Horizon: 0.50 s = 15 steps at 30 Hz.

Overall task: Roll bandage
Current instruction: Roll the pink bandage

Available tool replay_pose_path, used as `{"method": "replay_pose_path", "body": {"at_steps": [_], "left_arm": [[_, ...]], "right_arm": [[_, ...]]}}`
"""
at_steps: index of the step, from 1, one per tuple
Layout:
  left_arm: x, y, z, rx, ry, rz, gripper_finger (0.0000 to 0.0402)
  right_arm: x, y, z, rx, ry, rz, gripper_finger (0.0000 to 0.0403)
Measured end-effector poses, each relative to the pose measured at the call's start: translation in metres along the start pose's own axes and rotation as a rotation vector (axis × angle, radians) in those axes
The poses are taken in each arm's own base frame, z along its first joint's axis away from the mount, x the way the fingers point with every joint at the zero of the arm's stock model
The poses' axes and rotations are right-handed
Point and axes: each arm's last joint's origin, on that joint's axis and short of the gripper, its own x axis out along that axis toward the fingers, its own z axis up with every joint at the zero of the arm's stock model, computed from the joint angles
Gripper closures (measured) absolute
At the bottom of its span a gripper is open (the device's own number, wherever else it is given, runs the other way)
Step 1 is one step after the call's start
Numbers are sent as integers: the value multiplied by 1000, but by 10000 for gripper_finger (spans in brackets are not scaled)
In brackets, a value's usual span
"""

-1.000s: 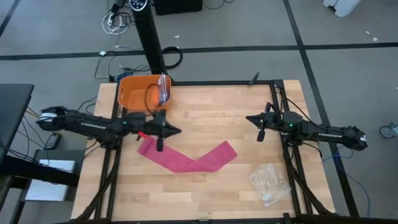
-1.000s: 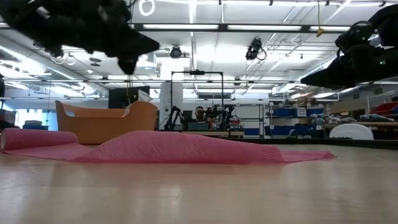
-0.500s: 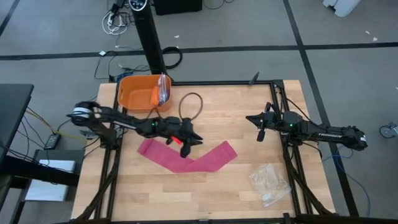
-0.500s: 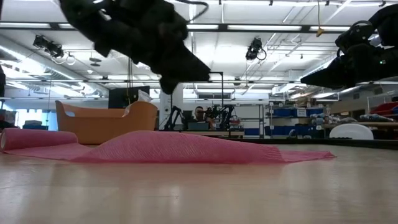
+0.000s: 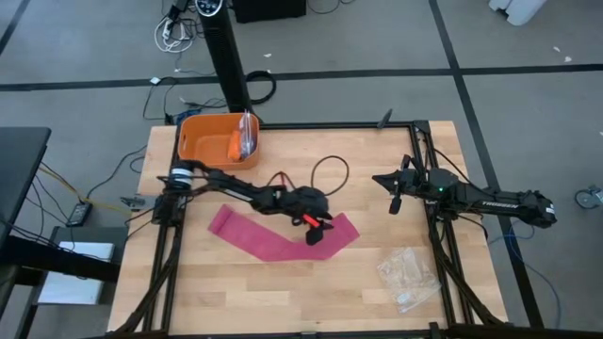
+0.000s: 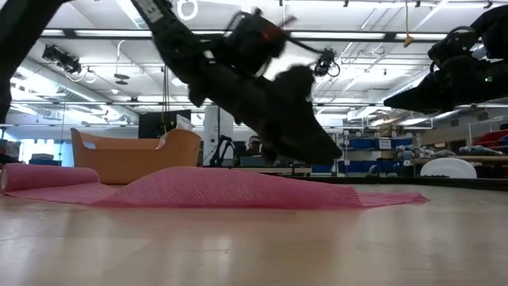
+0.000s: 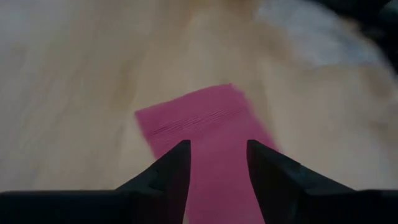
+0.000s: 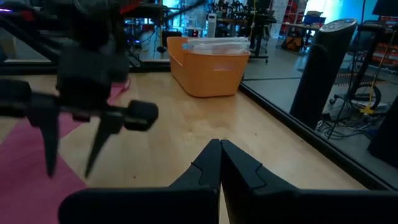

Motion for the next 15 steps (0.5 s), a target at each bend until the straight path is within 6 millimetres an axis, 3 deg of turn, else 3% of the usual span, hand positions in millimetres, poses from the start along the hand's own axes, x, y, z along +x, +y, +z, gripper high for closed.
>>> {"method": "replay_pose_path", "body": {"at_steps": [9,15], "left_arm": [[16,7,7,15,-4,98,239],[28,14,1,11,29,103,239]], "right_arm": [[0,0,0,0,0,0,396],[0,0,0,1,-4,0,395]]}}
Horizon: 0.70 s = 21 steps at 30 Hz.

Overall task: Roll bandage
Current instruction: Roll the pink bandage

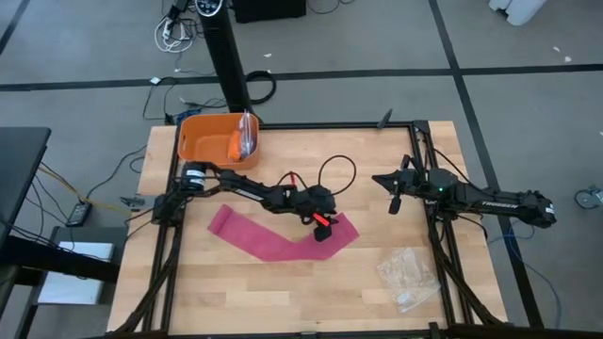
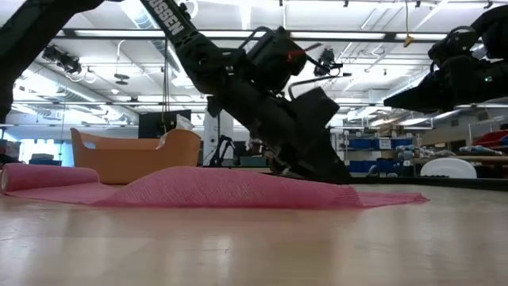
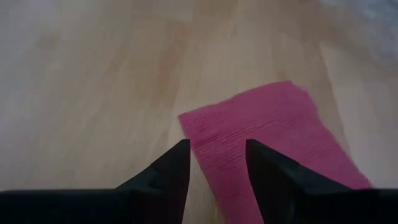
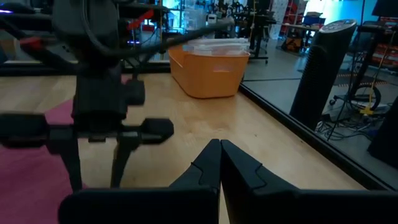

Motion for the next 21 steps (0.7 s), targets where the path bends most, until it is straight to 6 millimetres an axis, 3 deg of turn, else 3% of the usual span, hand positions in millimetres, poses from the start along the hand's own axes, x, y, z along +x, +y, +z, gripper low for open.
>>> {"method": "replay_pose_path", "body": {"at_steps": [10,19,21], "left_arm": [[10,4,1,-5,30,45,255],[13,0,-7,53,69,60,383],[14,-2,-8,57,70,55,393]], "right_arm": [[0,0,0,0,-3,0,395],[0,0,1,1,-5,0,396],[0,0,1,1,-8,0,394]]}}
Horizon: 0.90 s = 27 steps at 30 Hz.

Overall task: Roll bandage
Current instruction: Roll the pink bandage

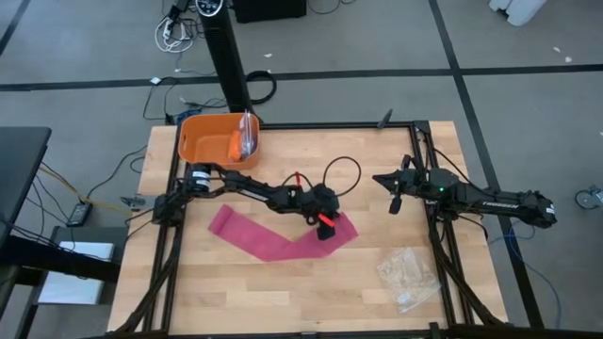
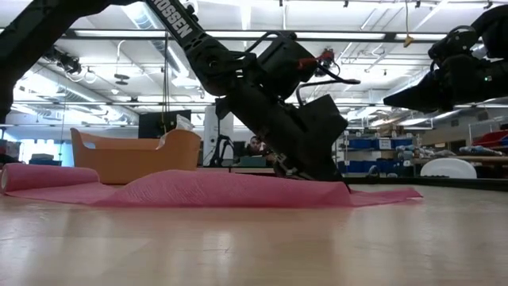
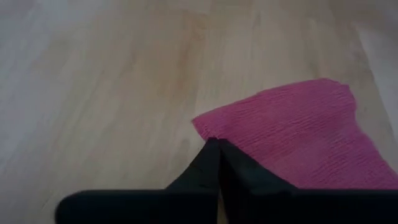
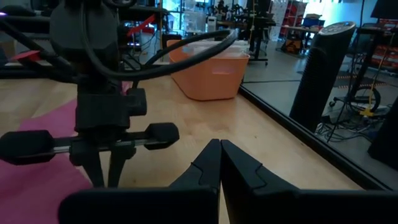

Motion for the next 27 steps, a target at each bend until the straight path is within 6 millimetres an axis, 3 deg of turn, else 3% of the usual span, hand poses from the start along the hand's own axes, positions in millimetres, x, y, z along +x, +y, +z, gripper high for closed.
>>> {"method": "replay_pose_path", "body": {"at_steps": [9,20,27], "left_arm": [[-1,-12,11,16,-8,-40,398],[-13,-65,46,129,-15,-30,400],[-27,-109,59,181,-48,-30,401]], "right_arm": [[0,0,0,1,-5,-1,395],[0,0,1,1,-11,-1,395],[0,0,1,2,-11,-1,396]]}}
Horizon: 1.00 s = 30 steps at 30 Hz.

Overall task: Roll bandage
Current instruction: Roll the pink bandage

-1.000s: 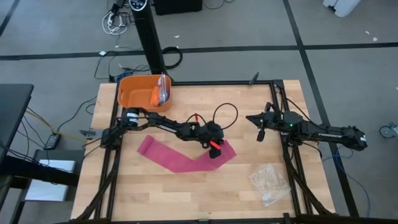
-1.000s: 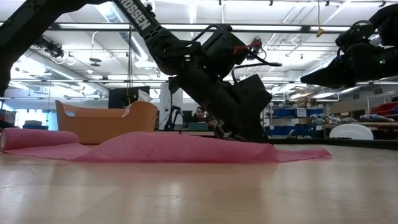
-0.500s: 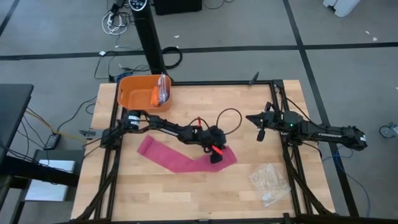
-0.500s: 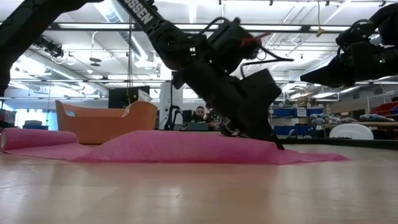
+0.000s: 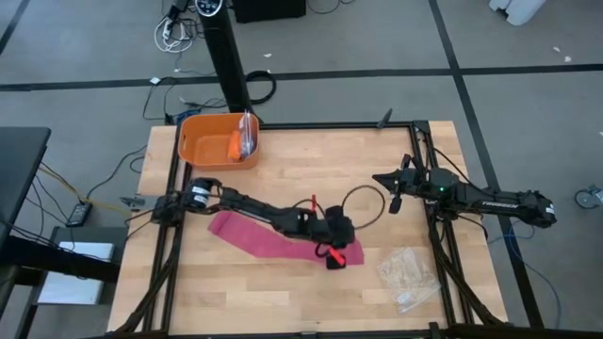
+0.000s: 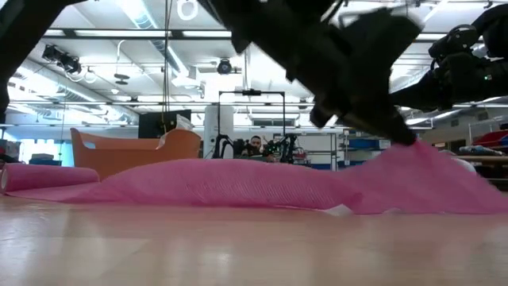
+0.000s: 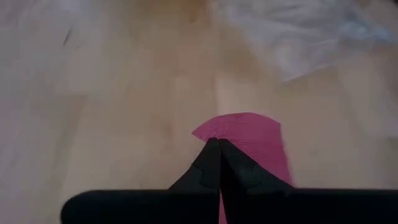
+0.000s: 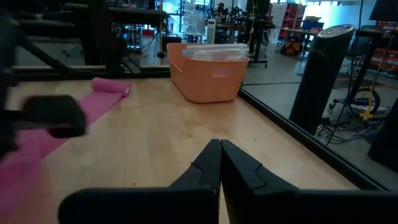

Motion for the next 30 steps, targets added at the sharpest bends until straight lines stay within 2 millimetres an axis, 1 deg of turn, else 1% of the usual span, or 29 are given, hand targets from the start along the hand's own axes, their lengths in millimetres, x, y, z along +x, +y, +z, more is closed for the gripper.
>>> {"method": "replay_pose_path", "body": {"at_steps": [5,8,12,19,24,30], "left_arm": [[-11,-36,8,17,-21,12,401],[-19,-62,9,24,-36,16,401],[-29,-96,3,17,-50,15,401],[-49,-148,-11,-32,-82,23,401],[-60,-173,-20,-75,-105,10,400],[-62,-183,-34,-143,-100,-14,377]], "right_arm": [[0,0,0,0,0,0,394],[0,0,0,0,1,0,395],[0,0,0,0,0,0,396],[0,0,0,0,0,0,396],[0,0,0,0,0,0,394],[0,0,0,0,0,0,396]]}}
